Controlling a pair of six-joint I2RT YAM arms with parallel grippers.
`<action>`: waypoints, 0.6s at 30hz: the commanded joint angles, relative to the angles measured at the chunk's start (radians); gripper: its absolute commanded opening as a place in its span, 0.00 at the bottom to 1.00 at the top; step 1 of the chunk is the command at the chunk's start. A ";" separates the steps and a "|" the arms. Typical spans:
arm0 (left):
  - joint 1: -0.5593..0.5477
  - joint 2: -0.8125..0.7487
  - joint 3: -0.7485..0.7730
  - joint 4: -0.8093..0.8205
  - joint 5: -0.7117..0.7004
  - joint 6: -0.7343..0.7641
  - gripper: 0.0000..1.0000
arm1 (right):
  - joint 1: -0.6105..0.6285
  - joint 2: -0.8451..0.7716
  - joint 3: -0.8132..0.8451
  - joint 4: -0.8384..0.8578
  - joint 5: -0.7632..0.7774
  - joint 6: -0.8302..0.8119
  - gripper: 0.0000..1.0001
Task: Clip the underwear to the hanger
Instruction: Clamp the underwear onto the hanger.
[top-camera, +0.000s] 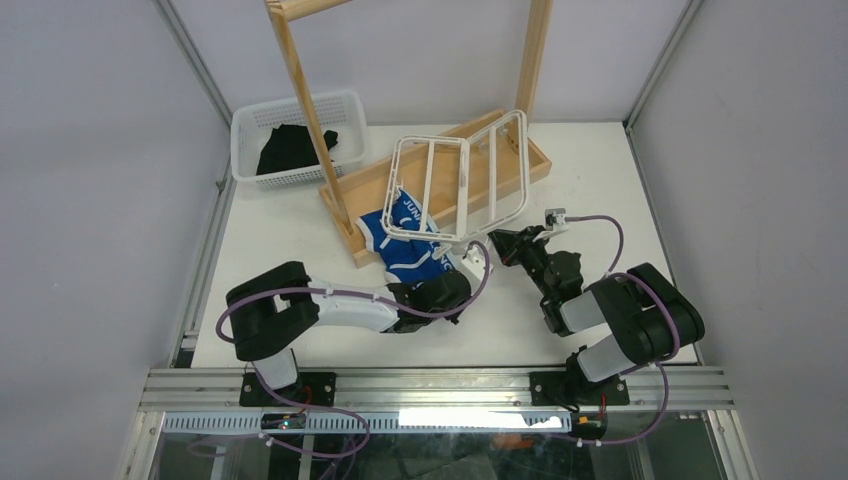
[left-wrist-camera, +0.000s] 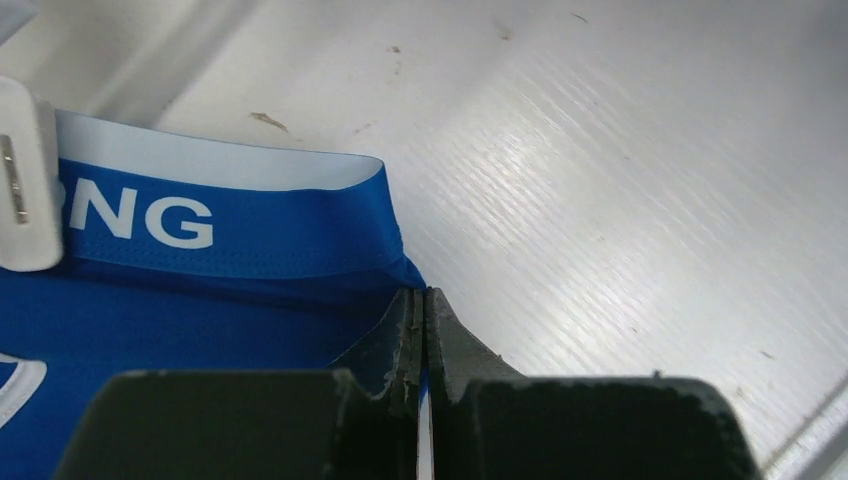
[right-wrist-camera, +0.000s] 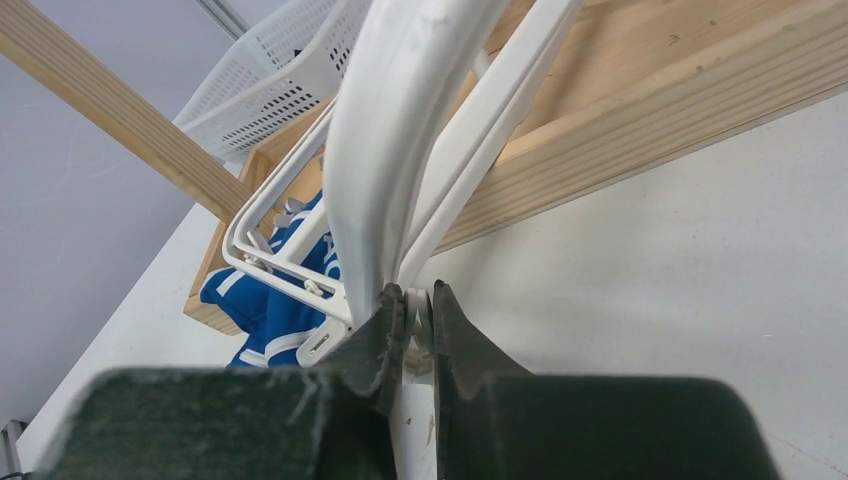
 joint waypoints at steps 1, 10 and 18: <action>-0.044 -0.084 -0.023 0.023 0.159 -0.003 0.00 | 0.005 -0.015 0.012 0.075 0.008 0.008 0.00; -0.047 -0.097 -0.040 0.068 0.132 0.011 0.07 | 0.012 -0.038 -0.014 0.048 0.038 0.075 0.00; 0.009 -0.171 -0.054 0.069 0.145 0.063 0.47 | 0.056 -0.172 -0.006 -0.208 0.126 0.119 0.00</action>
